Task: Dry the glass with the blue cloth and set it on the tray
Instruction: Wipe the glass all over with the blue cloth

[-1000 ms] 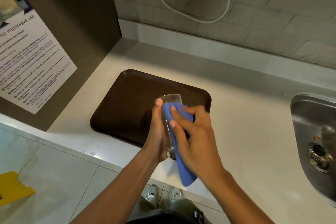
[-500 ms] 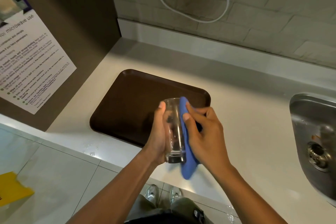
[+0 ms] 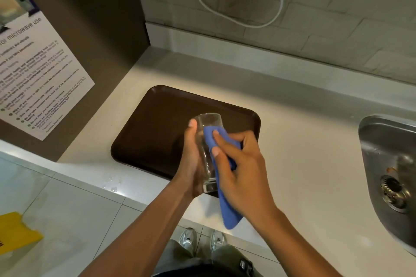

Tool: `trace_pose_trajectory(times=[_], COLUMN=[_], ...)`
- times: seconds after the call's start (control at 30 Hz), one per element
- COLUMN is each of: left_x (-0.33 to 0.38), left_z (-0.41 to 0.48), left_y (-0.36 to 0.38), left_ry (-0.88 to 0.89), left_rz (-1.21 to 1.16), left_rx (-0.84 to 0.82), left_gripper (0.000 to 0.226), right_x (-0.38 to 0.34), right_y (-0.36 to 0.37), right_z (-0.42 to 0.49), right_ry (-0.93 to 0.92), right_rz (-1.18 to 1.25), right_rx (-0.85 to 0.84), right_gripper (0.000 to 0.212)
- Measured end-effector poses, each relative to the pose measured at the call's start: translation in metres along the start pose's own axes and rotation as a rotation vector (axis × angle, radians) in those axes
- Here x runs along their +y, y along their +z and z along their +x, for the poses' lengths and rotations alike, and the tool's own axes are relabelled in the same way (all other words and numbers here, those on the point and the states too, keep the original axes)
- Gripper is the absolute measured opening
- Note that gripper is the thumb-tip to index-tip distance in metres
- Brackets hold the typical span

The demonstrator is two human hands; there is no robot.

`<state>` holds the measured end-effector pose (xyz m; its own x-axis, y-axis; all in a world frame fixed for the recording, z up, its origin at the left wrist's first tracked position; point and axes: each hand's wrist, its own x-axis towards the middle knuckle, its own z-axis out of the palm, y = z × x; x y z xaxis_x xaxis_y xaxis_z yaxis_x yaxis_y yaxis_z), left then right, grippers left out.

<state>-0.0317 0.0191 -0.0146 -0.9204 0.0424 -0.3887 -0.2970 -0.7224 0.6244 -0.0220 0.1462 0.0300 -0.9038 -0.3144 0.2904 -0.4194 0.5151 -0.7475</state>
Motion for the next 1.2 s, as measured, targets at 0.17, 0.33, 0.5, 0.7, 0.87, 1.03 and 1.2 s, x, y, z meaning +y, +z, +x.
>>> trace_pose_trajectory(times=[0.17, 0.33, 0.5, 0.7, 0.87, 1.03, 1.2], left_x=[-0.005, 0.006, -0.002, 0.013, 0.004, 0.013, 0.002], left_z=[-0.002, 0.003, -0.001, 0.006, 0.0, 0.008, 0.005], left_y=[0.006, 0.005, 0.013, 0.002, 0.007, -0.004, -0.001], left_ry=[-0.047, -0.018, -0.059, 0.032, -0.043, 0.061, -0.036], left_rz=[0.024, -0.007, 0.006, 0.05, 0.0, 0.118, 0.035], left_rx=[0.031, 0.0, 0.028, 0.111, 0.029, 0.173, 0.122], left_gripper=[0.079, 0.078, 0.079, 0.08, 0.082, 0.082, 0.085], right_x=[0.011, -0.003, 0.006, -0.005, 0.0, -0.008, -0.002], right_y=[-0.004, -0.002, -0.009, -0.008, -0.009, -0.005, -0.008], right_z=[0.012, -0.01, 0.01, -0.018, 0.006, -0.028, -0.009], right_ry=[0.213, 0.03, 0.251, 0.082, 0.255, 0.064, 0.142], right_rz=[0.1, 0.033, 0.137, 0.071, 0.127, 0.047, 0.094], right_rx=[0.045, 0.028, 0.056, -0.022, 0.018, -0.016, 0.022], right_gripper=[0.031, 0.034, 0.031, 0.034, 0.032, 0.035, 0.03])
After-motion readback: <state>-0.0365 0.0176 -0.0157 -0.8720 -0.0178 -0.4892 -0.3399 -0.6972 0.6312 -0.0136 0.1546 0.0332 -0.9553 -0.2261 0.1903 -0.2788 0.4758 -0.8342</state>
